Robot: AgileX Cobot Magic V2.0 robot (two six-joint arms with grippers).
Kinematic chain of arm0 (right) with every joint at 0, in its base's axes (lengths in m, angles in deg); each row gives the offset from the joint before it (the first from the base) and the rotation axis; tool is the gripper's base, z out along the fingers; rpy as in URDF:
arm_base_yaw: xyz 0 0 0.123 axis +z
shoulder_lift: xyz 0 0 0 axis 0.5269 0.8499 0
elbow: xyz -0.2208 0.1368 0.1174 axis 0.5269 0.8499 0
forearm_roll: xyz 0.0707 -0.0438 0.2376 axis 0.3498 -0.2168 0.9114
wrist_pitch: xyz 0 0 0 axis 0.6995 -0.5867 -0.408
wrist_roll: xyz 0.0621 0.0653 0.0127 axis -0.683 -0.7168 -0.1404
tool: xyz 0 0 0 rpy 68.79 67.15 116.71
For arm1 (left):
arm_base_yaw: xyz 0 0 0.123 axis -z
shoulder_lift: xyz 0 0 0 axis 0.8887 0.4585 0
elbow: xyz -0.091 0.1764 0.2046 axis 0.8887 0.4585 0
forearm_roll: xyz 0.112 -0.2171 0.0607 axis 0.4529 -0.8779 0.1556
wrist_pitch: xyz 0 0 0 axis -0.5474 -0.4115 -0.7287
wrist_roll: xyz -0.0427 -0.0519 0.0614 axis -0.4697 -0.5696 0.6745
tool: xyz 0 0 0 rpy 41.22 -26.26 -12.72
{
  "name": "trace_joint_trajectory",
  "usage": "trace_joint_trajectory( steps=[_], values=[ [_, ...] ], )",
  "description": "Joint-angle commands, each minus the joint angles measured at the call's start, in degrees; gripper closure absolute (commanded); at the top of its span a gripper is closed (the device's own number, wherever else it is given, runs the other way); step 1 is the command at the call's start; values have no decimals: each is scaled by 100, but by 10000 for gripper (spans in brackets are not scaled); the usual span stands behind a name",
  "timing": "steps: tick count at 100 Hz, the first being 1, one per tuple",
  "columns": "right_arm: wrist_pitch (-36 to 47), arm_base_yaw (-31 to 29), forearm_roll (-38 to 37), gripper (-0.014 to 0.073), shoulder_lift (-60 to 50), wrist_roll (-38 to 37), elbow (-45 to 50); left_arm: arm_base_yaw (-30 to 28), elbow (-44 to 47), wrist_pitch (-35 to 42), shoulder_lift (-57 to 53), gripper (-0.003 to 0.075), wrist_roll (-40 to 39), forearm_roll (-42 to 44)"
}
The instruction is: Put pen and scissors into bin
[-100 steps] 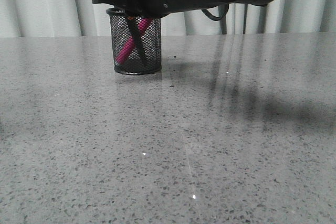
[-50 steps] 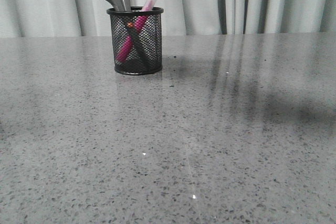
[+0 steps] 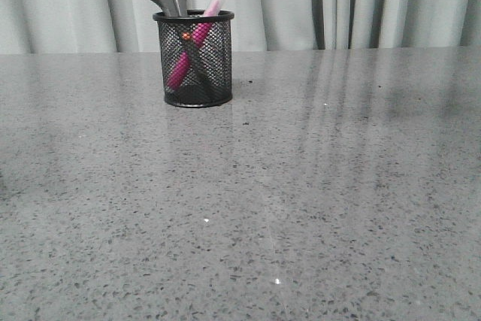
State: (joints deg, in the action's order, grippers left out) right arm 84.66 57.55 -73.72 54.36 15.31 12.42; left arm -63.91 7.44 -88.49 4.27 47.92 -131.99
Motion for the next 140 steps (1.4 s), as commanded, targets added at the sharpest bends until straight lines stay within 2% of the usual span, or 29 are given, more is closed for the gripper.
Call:
trace_joint_trajectory(
  steps=[1,12,36,58,80,103,140],
  values=[
    [182,-236,-52,662,-707,78,294,39,10,356,-190,740,16,-307],
    [731,-398,-52,662,-1491,78,1302,39,396,788,-565,740,28,-388],
    [1779,-424,-2,662,-3369,78,3962,39,1424,1181,-1933,739,39,-684],
    [1875,-424,555,662,-4898,78,5592,39,2179,1469,-3104,739,39,-1092],
    [1774,-424,592,662,-5714,78,6088,39,2438,1534,-3612,739,39,-1218],
    [1787,-424,592,662,-5742,78,6094,39,2448,1443,-3612,739,39,-1547],
    [1787,-424,592,662,-5742,78,6094,39,2448,1443,-3612,739,39,-1545]
  ],
)
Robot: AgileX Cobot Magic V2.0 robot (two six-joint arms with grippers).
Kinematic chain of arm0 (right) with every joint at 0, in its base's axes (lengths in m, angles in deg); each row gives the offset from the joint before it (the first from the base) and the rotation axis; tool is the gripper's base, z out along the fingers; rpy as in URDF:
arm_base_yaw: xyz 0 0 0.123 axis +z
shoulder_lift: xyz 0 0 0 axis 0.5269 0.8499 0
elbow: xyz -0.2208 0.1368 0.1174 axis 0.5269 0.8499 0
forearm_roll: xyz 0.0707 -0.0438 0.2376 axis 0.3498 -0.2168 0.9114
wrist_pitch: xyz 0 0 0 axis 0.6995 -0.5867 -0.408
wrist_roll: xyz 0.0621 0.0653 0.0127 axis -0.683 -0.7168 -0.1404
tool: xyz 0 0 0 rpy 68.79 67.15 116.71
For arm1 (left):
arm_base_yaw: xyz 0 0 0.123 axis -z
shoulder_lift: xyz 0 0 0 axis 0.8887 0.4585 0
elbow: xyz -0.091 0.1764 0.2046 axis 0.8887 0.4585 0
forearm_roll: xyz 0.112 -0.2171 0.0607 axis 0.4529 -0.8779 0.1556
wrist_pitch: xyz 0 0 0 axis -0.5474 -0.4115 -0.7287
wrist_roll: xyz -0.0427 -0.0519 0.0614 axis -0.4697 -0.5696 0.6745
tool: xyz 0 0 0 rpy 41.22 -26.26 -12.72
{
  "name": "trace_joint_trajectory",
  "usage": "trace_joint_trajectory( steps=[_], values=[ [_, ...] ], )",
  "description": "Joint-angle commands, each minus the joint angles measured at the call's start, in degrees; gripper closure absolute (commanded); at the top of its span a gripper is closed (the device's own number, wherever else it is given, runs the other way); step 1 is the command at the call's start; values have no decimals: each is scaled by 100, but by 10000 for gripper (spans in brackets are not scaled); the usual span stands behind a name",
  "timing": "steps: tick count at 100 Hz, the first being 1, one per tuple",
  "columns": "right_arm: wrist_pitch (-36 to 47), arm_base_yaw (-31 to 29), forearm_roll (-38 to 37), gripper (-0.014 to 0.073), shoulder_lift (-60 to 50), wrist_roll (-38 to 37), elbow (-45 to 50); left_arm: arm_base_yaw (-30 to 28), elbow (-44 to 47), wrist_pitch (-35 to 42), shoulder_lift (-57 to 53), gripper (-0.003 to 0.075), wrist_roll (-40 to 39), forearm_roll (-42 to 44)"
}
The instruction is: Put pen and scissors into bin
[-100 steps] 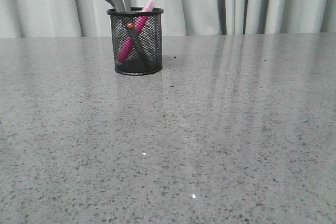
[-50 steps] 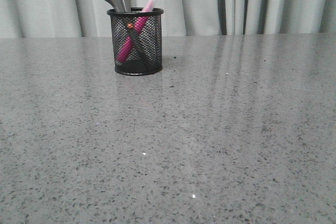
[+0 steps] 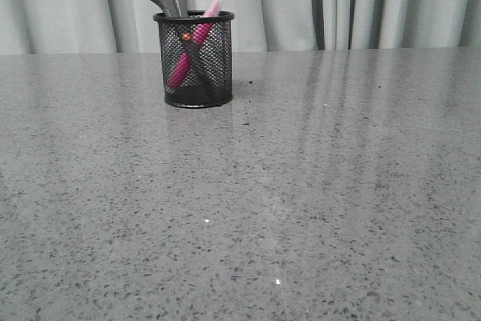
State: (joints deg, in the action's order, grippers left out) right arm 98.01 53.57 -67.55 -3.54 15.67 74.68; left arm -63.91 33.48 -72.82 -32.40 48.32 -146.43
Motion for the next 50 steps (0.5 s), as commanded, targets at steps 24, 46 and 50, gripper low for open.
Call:
trace_joint_trajectory(
  steps=[24,46,50],
  values=[
    [452,-26,-25,662,49,42,-131,39,-157,-125,55,739,0,-101],
    [452,-26,-25,662,49,42,-131,39,-157,-27,29,739,-52,51],
    [452,-26,-25,662,49,42,-131,39,-157,2,29,739,-240,322]
  ],
)
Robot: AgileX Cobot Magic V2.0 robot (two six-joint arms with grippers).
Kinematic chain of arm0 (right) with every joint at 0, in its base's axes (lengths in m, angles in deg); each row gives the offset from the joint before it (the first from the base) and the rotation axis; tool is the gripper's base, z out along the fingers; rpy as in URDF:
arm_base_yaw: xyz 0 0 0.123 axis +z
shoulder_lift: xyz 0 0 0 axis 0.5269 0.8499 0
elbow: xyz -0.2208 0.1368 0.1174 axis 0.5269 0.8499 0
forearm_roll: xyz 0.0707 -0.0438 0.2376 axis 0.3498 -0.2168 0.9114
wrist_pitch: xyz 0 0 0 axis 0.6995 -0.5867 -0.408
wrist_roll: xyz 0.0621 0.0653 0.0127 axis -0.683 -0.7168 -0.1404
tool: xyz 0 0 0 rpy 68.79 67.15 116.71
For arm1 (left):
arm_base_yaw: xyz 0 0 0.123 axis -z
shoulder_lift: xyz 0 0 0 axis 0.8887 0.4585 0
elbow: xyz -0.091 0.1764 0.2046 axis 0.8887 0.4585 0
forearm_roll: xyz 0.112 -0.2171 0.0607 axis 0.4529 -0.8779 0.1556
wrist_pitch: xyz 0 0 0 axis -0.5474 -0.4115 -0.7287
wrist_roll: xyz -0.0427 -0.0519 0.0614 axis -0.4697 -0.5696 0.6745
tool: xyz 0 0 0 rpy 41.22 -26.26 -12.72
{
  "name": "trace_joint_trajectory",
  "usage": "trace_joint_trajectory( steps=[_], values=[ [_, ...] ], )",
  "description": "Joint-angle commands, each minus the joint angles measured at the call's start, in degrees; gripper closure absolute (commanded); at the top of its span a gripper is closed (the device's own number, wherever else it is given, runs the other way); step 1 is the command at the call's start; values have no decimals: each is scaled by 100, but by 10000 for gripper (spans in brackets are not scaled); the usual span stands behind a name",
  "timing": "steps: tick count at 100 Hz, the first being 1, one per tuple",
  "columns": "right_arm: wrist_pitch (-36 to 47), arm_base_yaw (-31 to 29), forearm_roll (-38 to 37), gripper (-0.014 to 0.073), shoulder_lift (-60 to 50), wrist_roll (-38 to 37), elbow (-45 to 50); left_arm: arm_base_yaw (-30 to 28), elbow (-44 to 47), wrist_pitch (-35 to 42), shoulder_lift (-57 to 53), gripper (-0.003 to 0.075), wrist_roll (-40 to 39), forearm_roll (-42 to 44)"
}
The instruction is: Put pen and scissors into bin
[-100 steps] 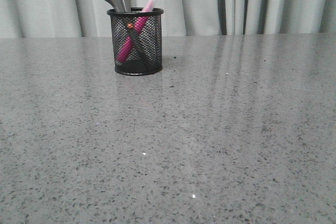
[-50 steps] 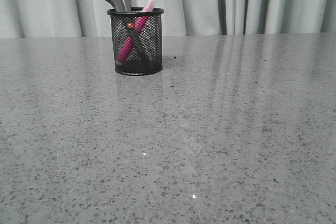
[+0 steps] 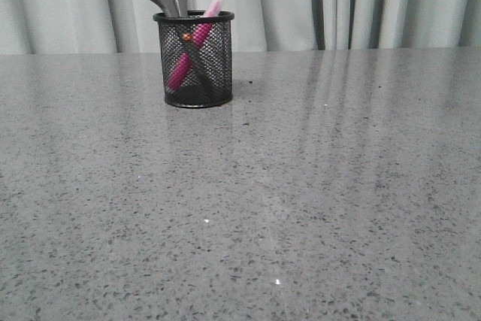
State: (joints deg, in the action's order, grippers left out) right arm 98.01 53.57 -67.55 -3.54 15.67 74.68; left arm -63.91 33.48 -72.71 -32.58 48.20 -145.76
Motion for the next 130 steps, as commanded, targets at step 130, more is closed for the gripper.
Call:
trace_joint_trajectory(
  steps=[130],
  values=[
    [452,-26,-25,662,49,42,-131,577,1121,957,-753,739,-9209,9644]
  ],
)
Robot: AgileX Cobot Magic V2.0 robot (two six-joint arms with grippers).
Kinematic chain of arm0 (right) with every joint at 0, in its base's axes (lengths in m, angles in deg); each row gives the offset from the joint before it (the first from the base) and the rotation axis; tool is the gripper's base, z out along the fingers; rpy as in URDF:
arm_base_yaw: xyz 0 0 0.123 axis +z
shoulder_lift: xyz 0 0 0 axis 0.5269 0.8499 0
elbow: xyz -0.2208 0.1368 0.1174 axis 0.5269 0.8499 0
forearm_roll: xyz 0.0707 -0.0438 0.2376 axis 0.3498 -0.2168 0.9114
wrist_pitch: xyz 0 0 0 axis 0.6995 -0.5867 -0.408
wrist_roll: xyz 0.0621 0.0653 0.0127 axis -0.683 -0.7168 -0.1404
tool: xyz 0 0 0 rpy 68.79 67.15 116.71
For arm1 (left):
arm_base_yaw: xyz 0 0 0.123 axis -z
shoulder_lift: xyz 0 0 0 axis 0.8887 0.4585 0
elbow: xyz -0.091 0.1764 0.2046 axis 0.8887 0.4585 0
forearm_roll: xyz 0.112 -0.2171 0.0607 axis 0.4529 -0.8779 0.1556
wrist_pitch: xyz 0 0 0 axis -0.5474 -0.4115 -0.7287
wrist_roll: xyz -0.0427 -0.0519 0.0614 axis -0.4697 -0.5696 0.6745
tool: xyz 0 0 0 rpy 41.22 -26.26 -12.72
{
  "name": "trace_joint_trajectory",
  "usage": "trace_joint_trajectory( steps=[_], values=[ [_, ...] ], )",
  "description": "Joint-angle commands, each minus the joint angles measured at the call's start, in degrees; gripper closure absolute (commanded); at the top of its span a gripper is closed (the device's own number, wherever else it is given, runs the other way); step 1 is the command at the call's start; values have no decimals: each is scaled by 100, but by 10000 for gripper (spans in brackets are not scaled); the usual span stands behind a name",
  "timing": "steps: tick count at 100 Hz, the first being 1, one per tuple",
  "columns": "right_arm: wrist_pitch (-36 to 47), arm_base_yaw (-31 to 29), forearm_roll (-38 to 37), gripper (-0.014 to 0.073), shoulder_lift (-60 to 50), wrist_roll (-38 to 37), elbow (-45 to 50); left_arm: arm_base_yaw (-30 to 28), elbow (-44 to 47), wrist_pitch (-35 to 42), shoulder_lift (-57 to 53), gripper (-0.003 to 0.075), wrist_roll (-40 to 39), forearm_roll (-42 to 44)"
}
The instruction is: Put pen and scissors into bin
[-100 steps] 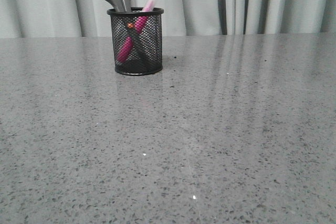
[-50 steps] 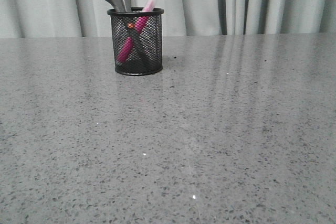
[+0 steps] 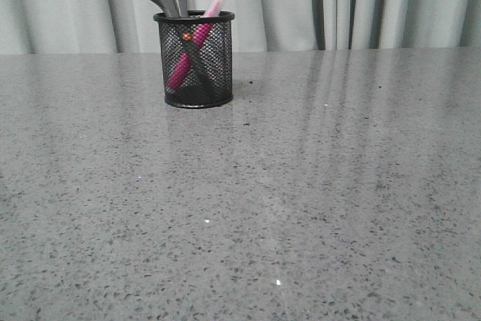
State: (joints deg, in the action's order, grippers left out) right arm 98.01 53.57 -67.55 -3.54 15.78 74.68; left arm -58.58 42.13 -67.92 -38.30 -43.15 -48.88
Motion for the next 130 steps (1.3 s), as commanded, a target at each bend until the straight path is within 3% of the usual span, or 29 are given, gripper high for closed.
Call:
trace_joint_trajectory(
  steps=[1,68,87,101,116,130],
  values=[
    [452,-26,-25,662,49,31,-131,44,256,478,-182,739,-74,-44],
    [392,-32,-158,662,49,88,-131,44,256,478,-182,739,-74,-44],
    [166,-685,-236,662,11,99,179,44,256,478,-182,739,-74,-44],
    [-593,-1148,-634,662,-561,-191,383,44,256,478,-182,739,-74,-44],
    [-2022,-1332,-1079,662,-1459,-500,394,44,256,478,-182,739,-74,-44],
    [-2511,-1377,-1093,662,-1479,-572,394,44,256,478,-182,739,-74,-44]
  ],
)
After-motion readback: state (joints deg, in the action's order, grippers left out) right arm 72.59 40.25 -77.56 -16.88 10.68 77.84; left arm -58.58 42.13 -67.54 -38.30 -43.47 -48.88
